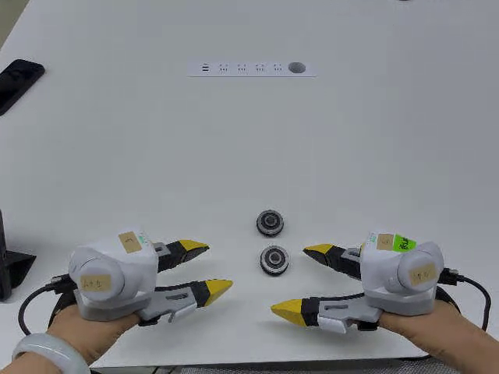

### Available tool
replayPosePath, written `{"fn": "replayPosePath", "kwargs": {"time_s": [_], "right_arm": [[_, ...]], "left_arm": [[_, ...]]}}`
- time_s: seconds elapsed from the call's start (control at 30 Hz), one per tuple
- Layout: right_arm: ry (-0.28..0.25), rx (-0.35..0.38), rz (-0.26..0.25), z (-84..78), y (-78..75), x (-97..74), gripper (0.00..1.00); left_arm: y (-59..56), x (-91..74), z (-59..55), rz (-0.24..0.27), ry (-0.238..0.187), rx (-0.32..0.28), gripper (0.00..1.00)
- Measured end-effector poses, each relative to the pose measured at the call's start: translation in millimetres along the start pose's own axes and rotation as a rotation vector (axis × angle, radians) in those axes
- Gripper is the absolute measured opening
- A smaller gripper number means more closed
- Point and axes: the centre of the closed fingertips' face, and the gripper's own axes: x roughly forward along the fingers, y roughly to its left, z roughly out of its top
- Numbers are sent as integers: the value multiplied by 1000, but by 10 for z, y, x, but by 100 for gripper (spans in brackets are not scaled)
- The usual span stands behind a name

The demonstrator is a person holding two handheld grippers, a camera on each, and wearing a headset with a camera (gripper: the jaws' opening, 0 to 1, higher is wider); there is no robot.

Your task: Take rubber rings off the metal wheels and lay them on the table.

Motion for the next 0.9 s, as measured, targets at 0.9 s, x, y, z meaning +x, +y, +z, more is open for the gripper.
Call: {"fn": "replayPosePath", "kwargs": {"time_s": [0.9], "right_arm": [[-28,67,19,14,-9,58,64]], "left_arm": [[-98,293,168,-69,14,78,25]]}}
